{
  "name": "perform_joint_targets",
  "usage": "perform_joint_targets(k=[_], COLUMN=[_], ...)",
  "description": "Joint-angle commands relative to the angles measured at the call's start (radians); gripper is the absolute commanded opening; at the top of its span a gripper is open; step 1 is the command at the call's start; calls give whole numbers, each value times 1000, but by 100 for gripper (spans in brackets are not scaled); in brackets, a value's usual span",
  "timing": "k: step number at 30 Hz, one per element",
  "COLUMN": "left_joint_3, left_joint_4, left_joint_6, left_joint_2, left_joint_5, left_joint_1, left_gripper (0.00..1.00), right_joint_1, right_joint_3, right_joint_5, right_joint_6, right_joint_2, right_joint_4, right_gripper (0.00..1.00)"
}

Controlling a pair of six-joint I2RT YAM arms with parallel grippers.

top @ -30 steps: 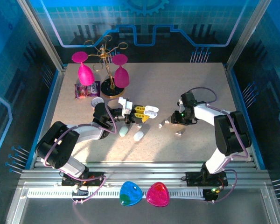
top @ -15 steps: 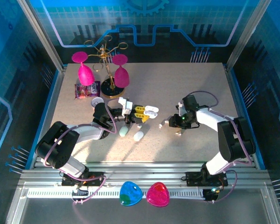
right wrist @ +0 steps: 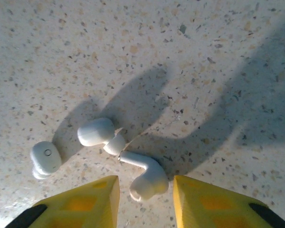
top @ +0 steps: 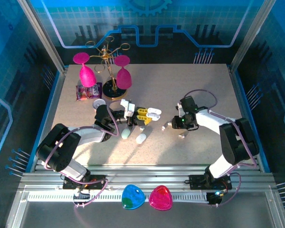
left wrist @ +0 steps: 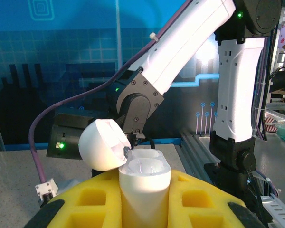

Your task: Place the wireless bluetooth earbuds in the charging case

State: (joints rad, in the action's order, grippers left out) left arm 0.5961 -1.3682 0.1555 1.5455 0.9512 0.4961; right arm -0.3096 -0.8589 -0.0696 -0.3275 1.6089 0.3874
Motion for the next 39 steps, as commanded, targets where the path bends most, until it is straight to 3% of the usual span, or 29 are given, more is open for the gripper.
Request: perform_joint_targets(k=[1, 14, 22, 30, 39], left_joint_3=[-18, -17, -32, -71, -112], left_joint_4=[-34, -34, -34, -33, -33], left_joint_6=[-17, -20, -33, -37, -174], left_joint_2=[-17, -12, -11, -13, 71], left_joint_5=[4, -2, -30, -70, -121], left_joint_1=[6, 7, -3, -47, -51], left_gripper=[6, 6, 6, 6, 3], right_joint_1=[-13, -18, -30, -120, -190], right_joint_3=[-15, -14, -52, -78, -165], right_joint_5=[23, 43, 31, -21, -75], right_joint_6=[7, 13, 63, 199, 226], right_joint_2=[33, 18, -46, -125, -222], right_joint_4=[-2, 23, 86, 191, 343], right_gripper=[33, 22, 21, 21, 21])
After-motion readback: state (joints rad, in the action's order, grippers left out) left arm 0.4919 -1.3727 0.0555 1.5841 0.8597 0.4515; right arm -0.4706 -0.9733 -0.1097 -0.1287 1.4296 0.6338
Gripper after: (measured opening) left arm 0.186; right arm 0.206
